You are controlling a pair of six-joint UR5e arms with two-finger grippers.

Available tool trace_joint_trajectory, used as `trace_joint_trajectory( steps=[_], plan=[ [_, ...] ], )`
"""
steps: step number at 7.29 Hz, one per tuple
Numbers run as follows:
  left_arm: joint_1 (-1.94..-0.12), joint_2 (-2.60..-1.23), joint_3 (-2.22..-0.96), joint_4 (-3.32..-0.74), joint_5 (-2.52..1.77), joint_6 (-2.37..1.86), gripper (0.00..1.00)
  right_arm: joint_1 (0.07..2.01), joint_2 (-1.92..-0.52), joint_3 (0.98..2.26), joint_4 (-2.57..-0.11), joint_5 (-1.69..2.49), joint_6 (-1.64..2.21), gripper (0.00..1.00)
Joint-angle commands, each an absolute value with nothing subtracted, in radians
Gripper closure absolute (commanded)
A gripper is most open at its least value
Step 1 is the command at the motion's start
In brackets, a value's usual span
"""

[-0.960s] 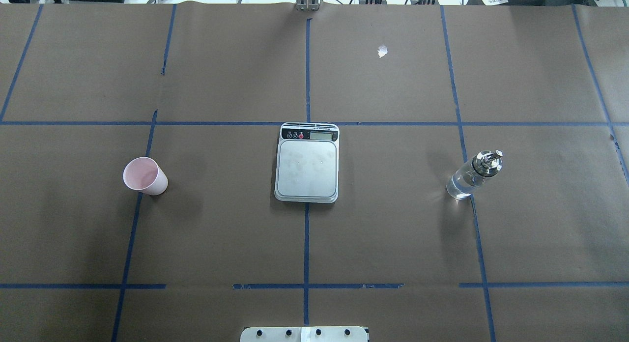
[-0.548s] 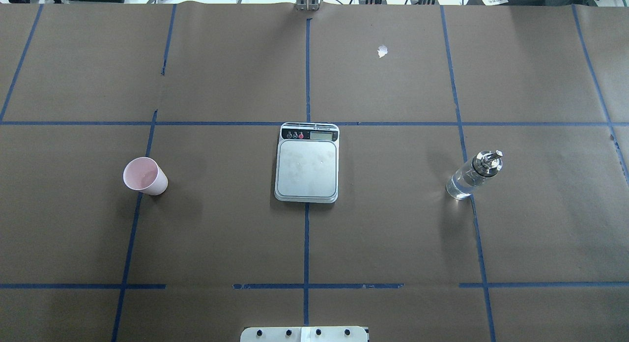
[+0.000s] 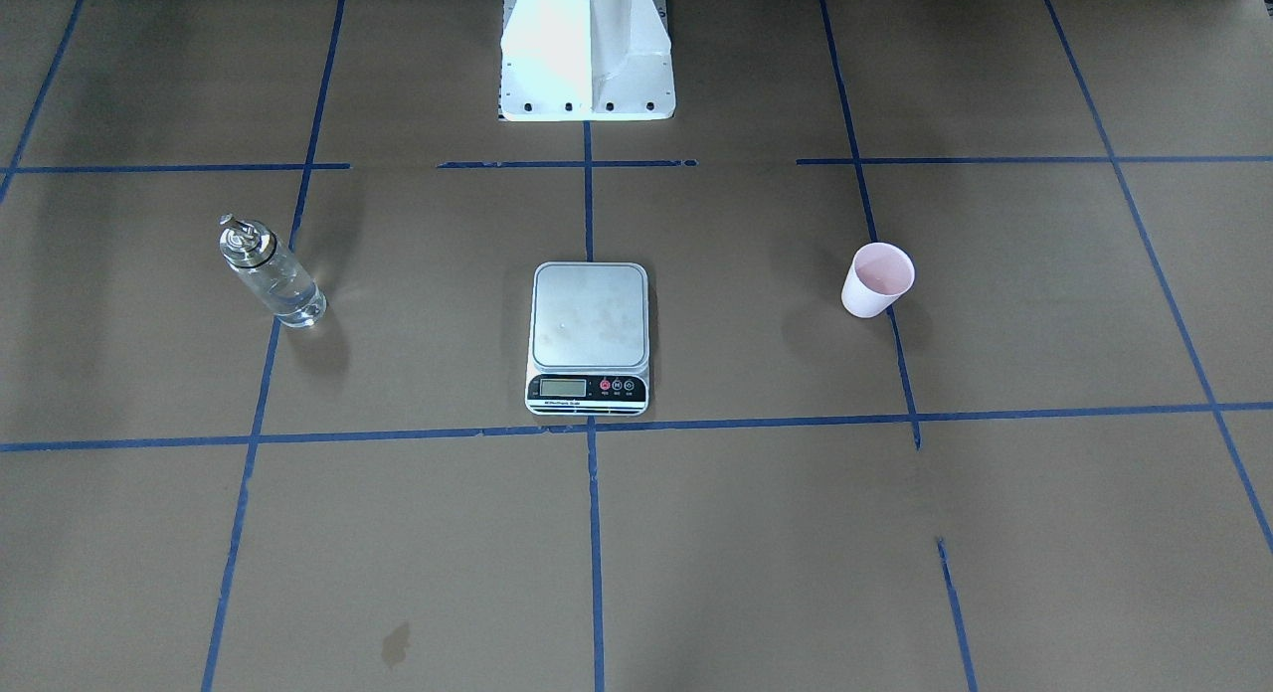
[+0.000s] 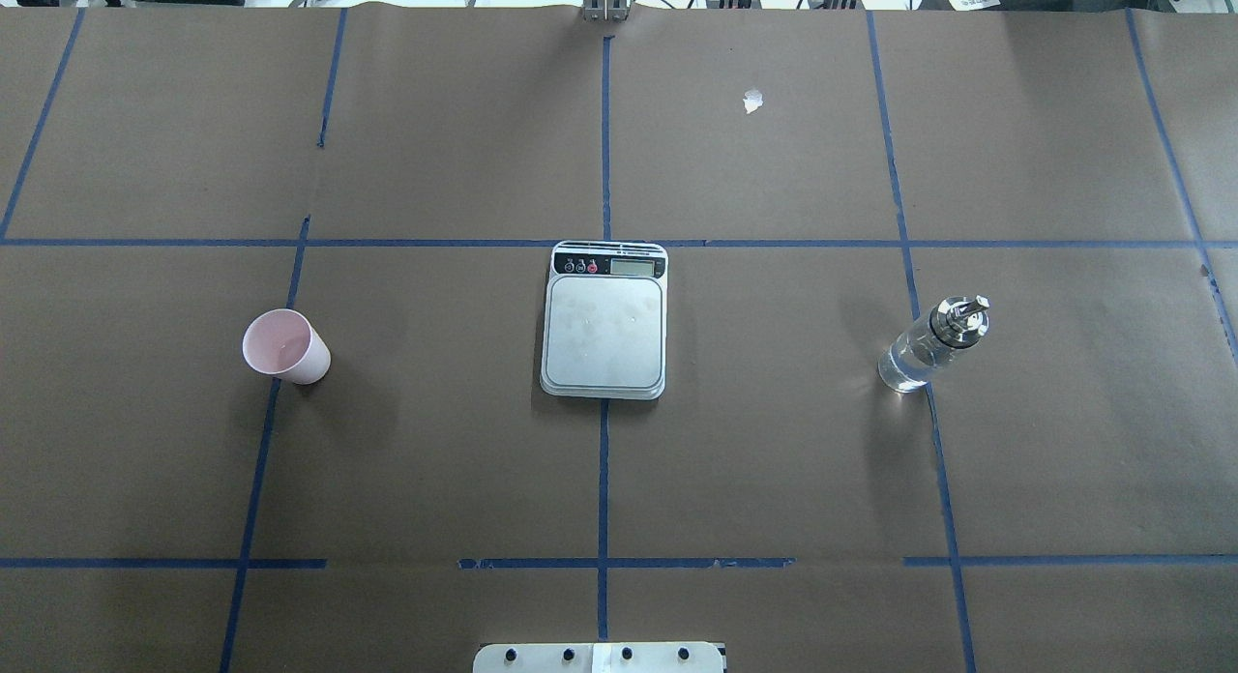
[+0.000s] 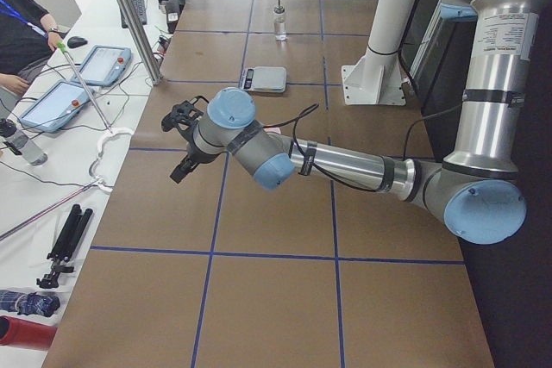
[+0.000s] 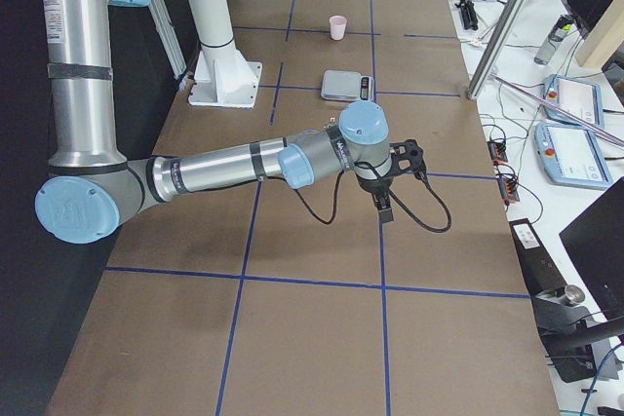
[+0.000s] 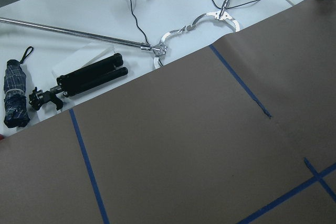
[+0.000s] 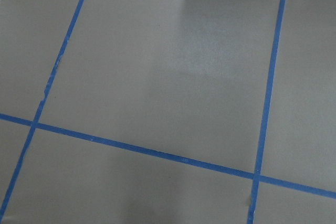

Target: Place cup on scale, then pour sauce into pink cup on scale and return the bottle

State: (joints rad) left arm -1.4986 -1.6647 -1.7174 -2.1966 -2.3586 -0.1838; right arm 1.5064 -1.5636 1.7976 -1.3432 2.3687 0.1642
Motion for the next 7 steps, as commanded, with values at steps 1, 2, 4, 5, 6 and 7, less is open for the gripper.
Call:
trace_joint_trajectory(
  steps=[1,2,4,5,6,7],
  plan=[
    [-1.438,-1.674,-1.723,-2.186,-2.349,-0.294,0.00,1.506,-1.565,1.795,-1.342,2.368,0.164,0.00],
    [-1.422,-1.667,-1.723,-2.186,-2.329,-0.370,0.00,1.506,-1.574,1.793,-1.342,2.370,0.166,0.00],
    [-1.382,-1.663,-1.724,-2.156,-2.273,-0.396,0.00,1.506,-1.577,1.792,-1.344,2.368,0.184,0.00],
    [-1.379,-1.664,-1.732,-2.137,-2.273,-0.419,0.00,1.506,-1.577,1.792,-1.344,2.370,0.184,0.00],
    [-1.344,-1.664,-1.744,-2.113,-2.272,-0.490,0.03,1.506,-1.577,1.792,-1.342,2.370,0.184,0.00],
    [-1.288,-1.661,-1.765,-2.108,-2.228,-0.587,0.11,1.506,-1.577,1.790,-1.342,2.370,0.184,0.00]
  ],
)
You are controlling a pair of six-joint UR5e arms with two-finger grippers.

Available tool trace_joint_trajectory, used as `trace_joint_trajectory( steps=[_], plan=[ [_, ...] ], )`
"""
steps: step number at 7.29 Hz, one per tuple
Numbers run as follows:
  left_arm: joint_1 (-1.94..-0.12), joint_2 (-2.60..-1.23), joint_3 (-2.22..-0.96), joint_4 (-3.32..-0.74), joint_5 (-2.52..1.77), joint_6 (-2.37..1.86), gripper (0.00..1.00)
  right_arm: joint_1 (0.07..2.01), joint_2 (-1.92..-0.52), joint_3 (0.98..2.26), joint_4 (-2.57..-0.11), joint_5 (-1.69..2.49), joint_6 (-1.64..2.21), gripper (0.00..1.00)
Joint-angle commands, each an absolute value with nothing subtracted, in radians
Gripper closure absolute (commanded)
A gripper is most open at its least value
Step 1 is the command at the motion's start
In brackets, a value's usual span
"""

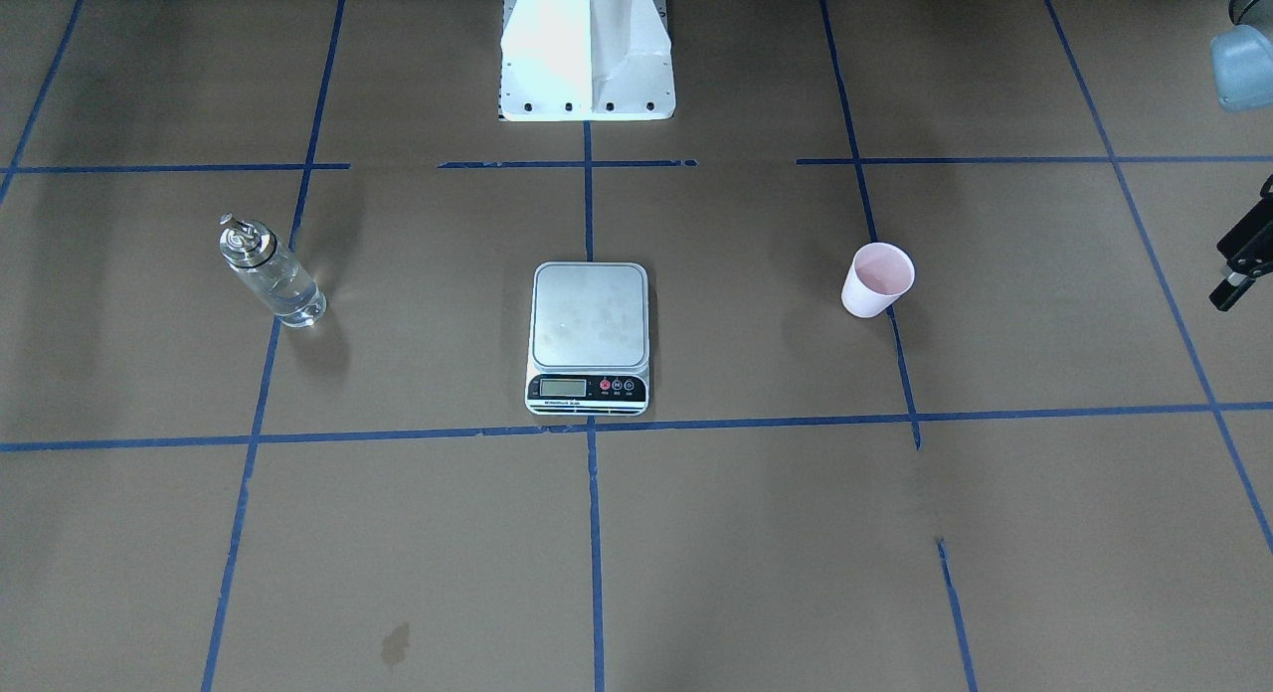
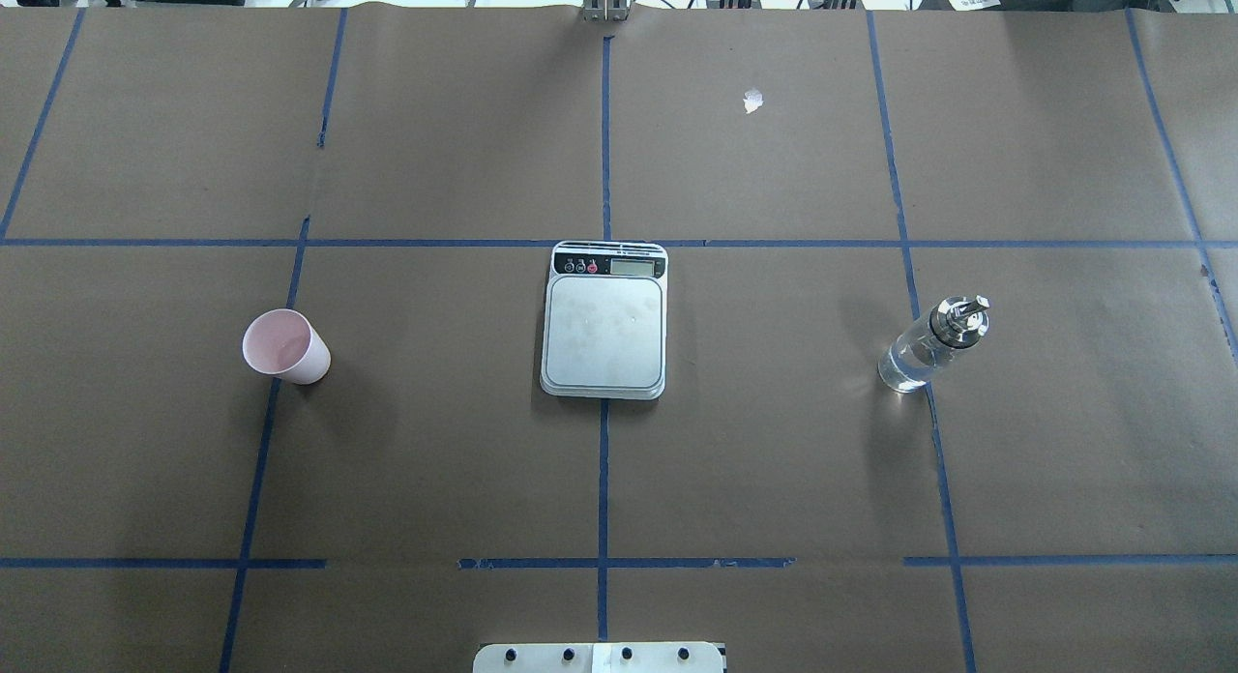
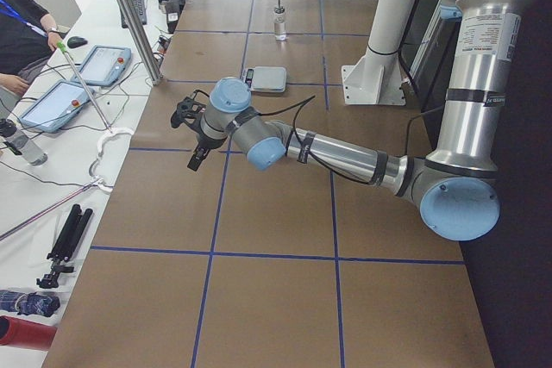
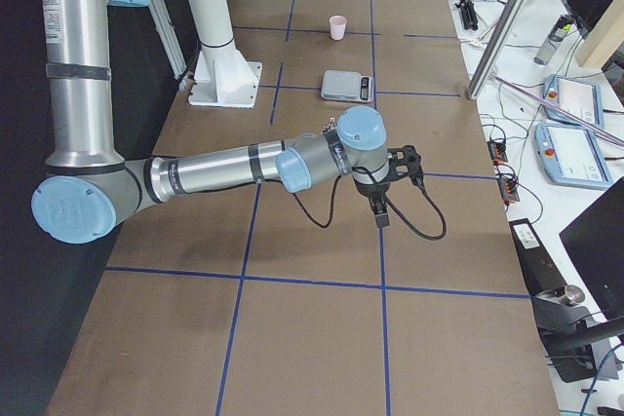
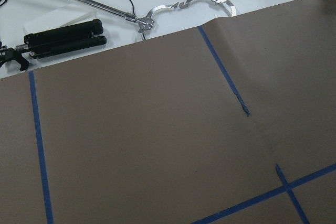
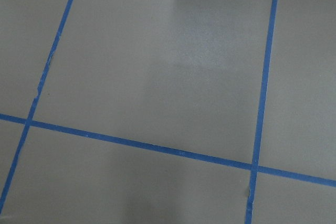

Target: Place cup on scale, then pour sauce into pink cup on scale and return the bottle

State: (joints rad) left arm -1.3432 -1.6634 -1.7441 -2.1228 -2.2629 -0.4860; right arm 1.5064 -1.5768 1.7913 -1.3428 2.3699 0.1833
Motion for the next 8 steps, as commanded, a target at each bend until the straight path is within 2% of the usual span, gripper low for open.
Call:
trace_joint_trajectory(
  steps=[1,5,8],
  plan=[
    [-1.202,-1.623,-1.798,-2.105,-2.168,-0.654,0.21,1.506,-1.577,1.789,-1.342,2.370,0.184,0.00],
    [-0.892,-1.621,-1.908,-2.071,-2.074,-1.045,0.45,1.506,-1.577,1.789,-1.342,2.370,0.184,0.00],
    [-0.776,-1.628,-1.944,-2.006,-2.001,-1.135,0.45,1.506,-1.580,1.790,-1.342,2.370,0.186,0.00]
  ],
)
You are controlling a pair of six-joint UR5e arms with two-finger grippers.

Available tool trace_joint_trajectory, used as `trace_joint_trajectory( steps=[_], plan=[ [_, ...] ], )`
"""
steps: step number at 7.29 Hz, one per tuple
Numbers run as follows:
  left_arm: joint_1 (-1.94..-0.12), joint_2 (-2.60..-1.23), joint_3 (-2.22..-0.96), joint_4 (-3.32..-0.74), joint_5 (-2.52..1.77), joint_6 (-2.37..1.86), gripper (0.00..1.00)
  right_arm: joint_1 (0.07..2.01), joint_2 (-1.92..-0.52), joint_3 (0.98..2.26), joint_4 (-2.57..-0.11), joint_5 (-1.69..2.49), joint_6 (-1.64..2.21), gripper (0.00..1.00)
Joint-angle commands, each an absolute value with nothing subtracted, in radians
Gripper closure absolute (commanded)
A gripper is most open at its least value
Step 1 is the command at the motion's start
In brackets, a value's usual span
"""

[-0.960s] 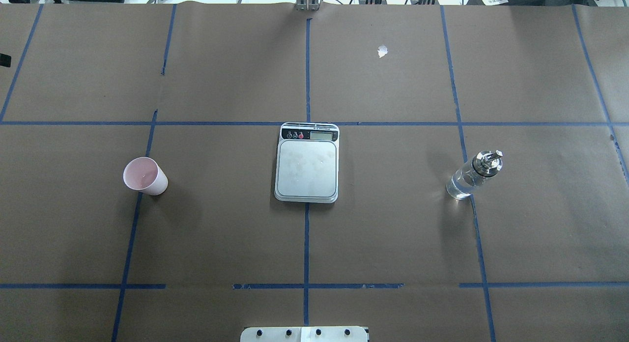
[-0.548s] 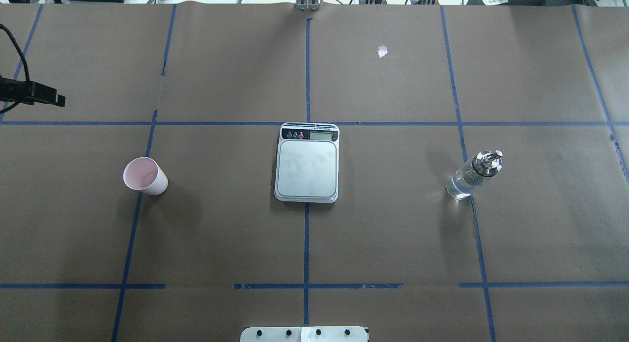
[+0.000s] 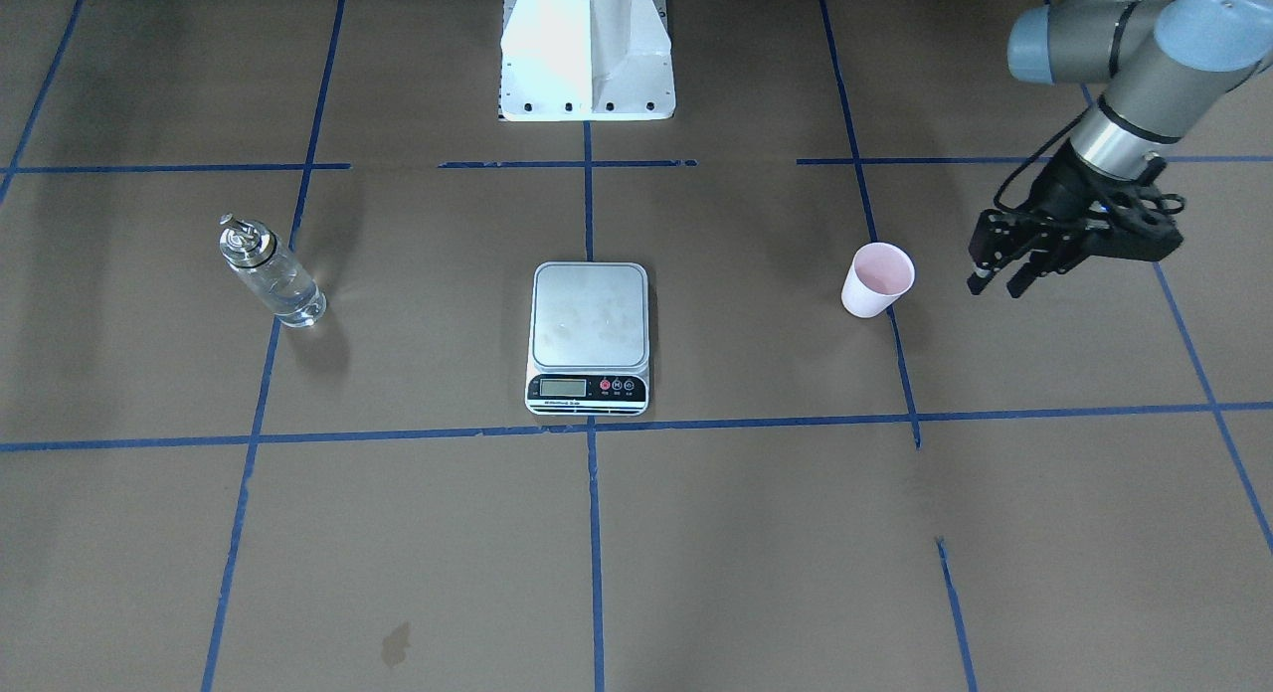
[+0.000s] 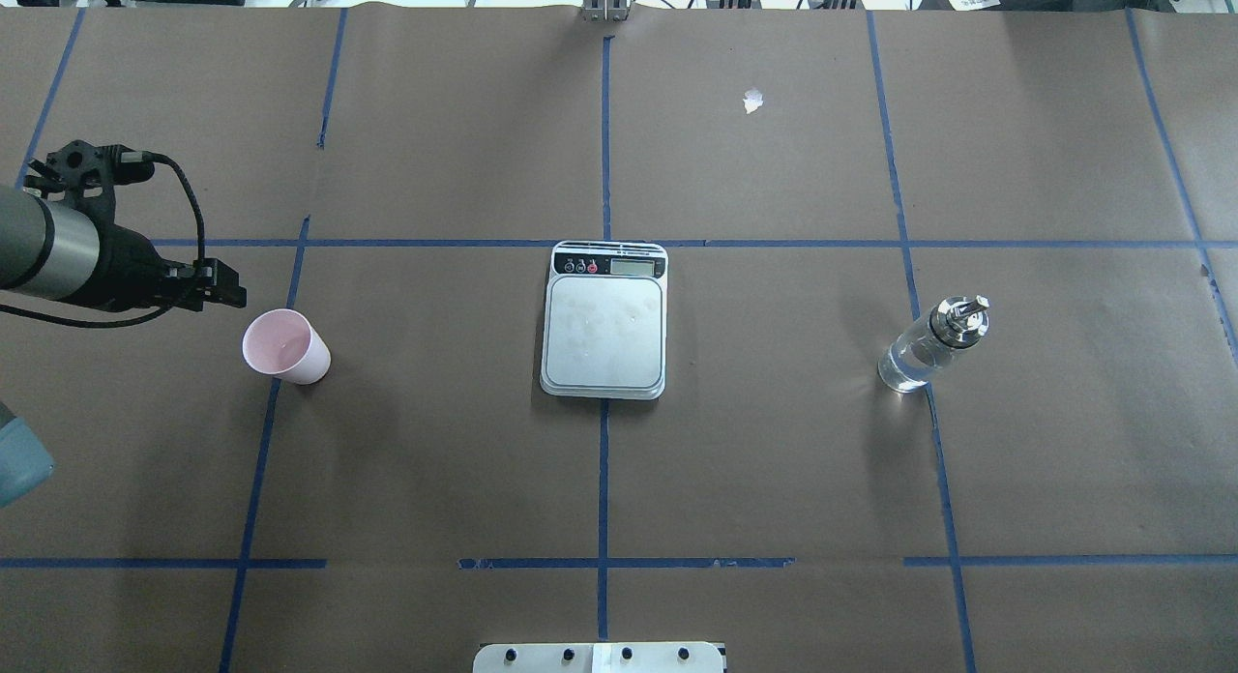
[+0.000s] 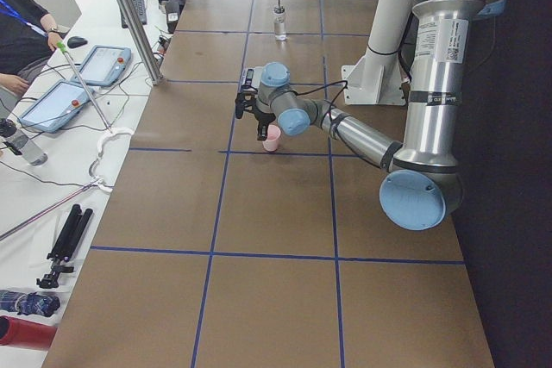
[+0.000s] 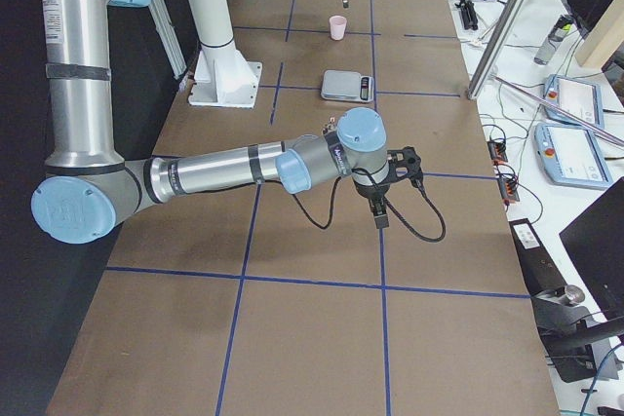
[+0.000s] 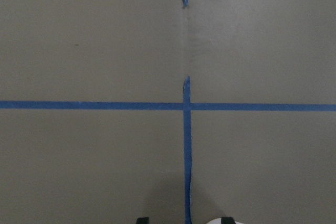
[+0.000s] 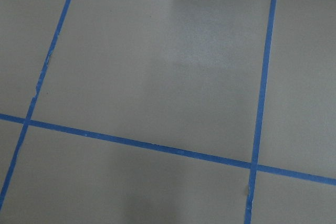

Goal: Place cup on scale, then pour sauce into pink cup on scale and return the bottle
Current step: 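Reach the left gripper down to the pink paper cup and grasp it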

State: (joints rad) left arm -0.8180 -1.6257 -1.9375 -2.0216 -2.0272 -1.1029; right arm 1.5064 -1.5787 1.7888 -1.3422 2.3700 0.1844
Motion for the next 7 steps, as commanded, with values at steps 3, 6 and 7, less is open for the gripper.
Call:
trace_joint_trajectory(
  steps=[3,6,7],
  plan=[
    [-0.743,-1.623,-1.927,-2.006,-1.994,-1.137,0.47,1.506,-1.578,1.790,-1.341,2.370,0.184,0.00],
    [-0.703,-1.631,-1.894,-2.006,-1.947,-1.137,0.84,1.506,-1.578,1.790,-1.339,2.370,0.184,0.00],
    [-0.701,-1.629,-1.896,-2.006,-1.947,-1.137,1.00,1.508,-1.578,1.792,-1.339,2.370,0.184,0.00]
  ],
)
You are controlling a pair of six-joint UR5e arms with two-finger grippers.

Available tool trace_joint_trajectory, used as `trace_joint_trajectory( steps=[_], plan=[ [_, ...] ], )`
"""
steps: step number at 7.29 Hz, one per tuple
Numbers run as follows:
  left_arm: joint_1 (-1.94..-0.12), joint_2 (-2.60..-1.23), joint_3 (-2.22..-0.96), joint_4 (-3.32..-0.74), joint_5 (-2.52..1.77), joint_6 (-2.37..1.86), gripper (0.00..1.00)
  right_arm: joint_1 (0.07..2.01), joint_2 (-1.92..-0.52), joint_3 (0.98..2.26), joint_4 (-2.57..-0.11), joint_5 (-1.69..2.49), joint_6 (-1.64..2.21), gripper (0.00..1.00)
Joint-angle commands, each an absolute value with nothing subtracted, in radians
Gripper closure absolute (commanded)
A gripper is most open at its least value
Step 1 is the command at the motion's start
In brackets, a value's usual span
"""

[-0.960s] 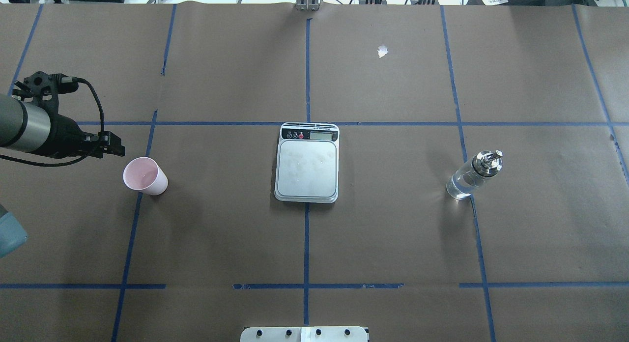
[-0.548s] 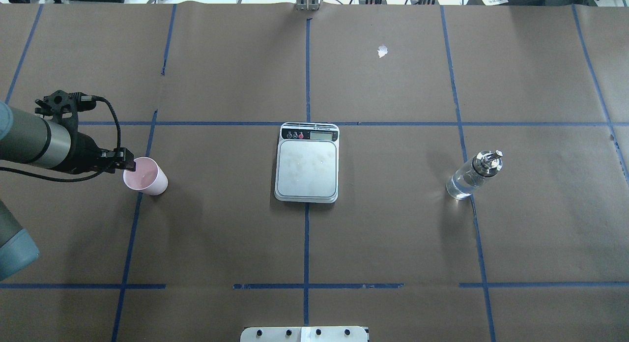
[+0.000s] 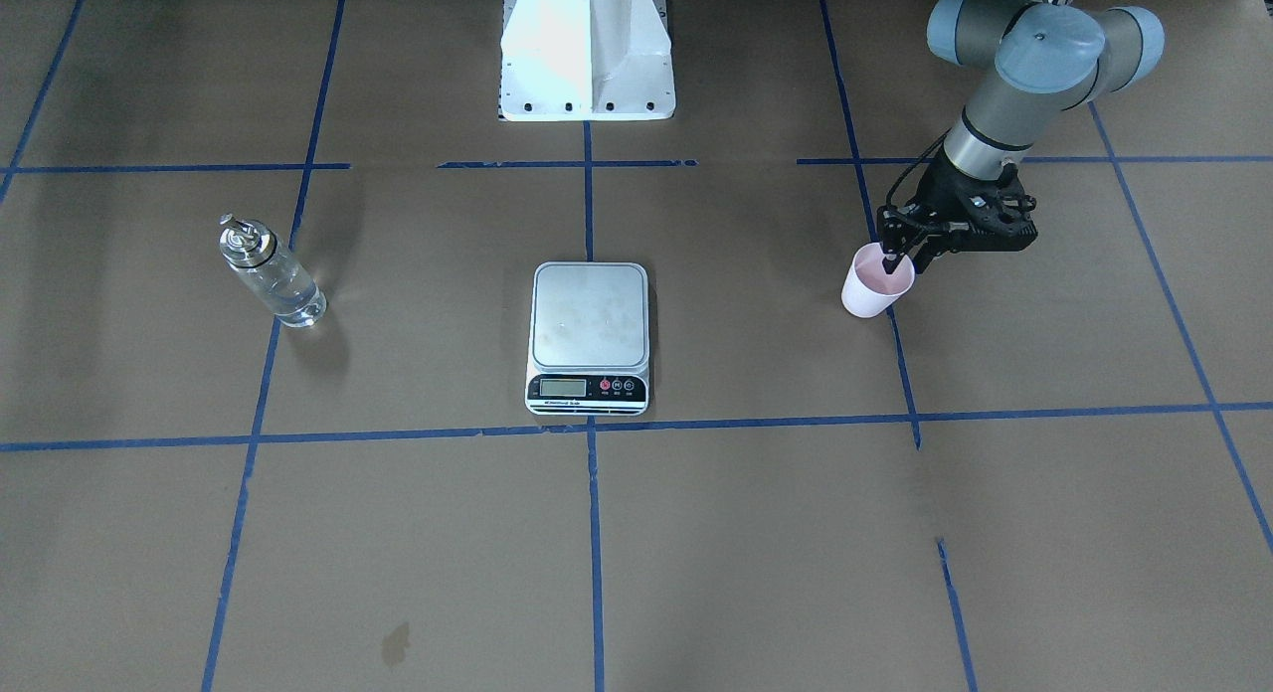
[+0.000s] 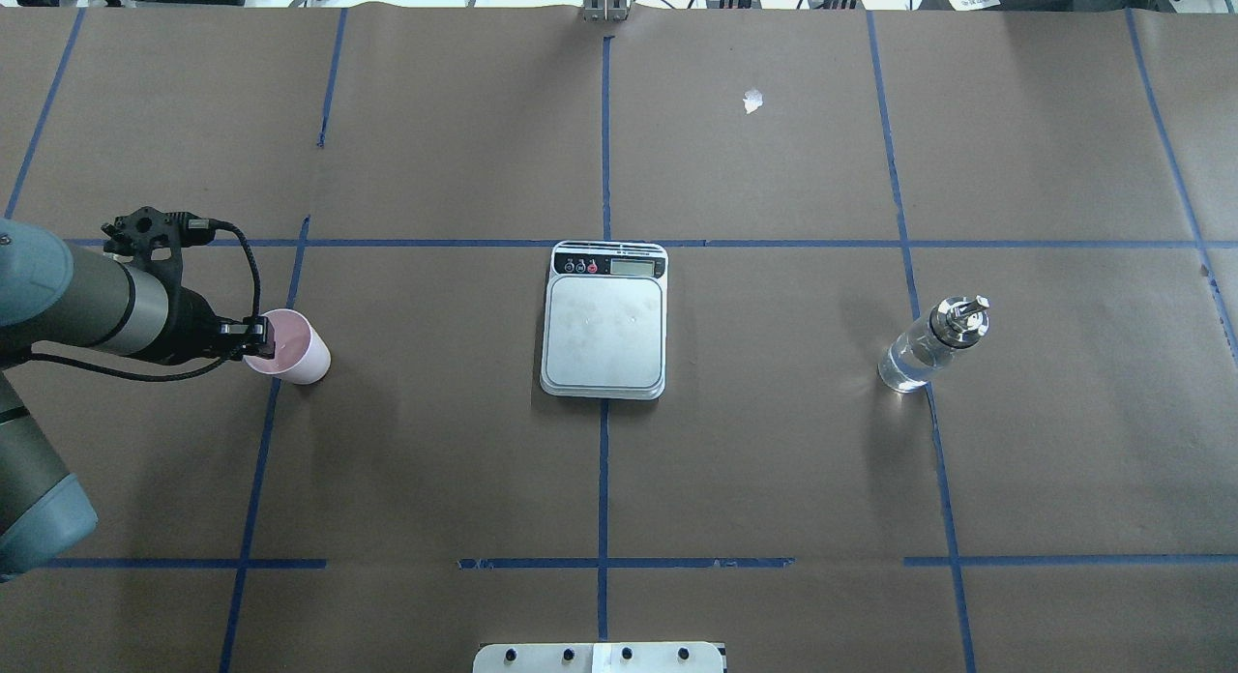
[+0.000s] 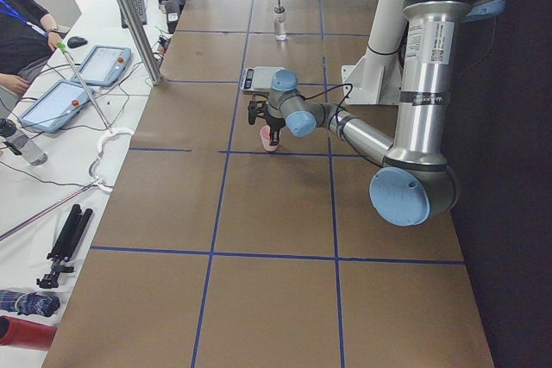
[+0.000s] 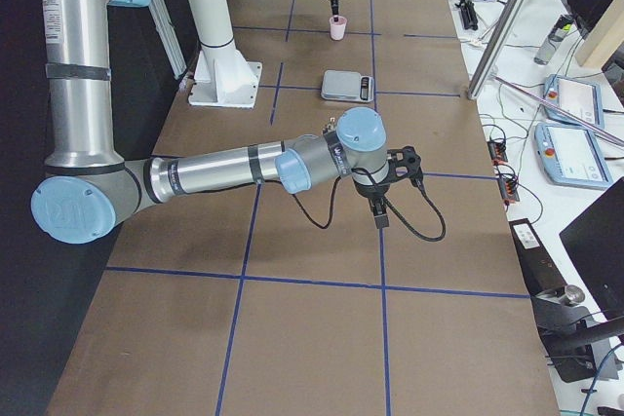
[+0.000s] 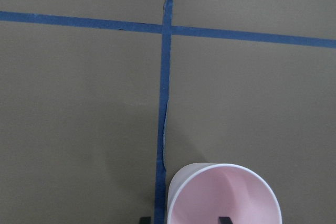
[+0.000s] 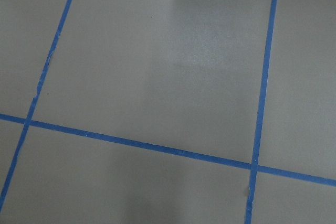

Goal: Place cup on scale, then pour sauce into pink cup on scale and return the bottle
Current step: 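Reach the left gripper down to the pink paper cup and grasp it, then carry the pink cup with the left gripper onto the scale and release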

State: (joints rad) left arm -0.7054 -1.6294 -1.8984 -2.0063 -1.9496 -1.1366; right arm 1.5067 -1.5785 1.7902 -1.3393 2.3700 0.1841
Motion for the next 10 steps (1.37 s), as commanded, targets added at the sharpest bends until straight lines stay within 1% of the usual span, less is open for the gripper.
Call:
trace_joint_trajectory(
  steps=[1,2,3,4,6,7,10],
  plan=[
    [-0.703,-1.628,-1.902,-2.005,-1.947,-1.132,1.00,1.506,-1.578,1.790,-1.339,2.370,0.184,0.00],
    [-0.703,-1.634,-1.913,-1.984,-1.948,-1.129,1.00,1.506,-1.578,1.790,-1.339,2.370,0.184,0.00],
    [-0.704,-1.650,-1.957,-1.911,-1.951,-1.126,1.00,1.506,-1.580,1.790,-1.339,2.370,0.184,0.00],
    [-0.709,-1.730,-1.991,-1.790,-1.953,-1.124,1.00,1.506,-1.580,1.790,-1.339,2.370,0.184,0.00],
    [-0.706,-2.023,-1.976,-1.515,-1.954,-1.129,1.00,1.506,-1.578,1.790,-1.339,2.370,0.184,0.00],
    [-0.704,-2.102,-1.929,-1.502,-1.957,-1.140,1.00,1.506,-1.578,1.792,-1.339,2.372,0.186,0.00],
    [-0.678,-2.319,-1.690,-1.511,-1.959,-1.176,1.00,1.506,-1.580,1.799,-1.339,2.372,0.190,0.00]
  ],
)
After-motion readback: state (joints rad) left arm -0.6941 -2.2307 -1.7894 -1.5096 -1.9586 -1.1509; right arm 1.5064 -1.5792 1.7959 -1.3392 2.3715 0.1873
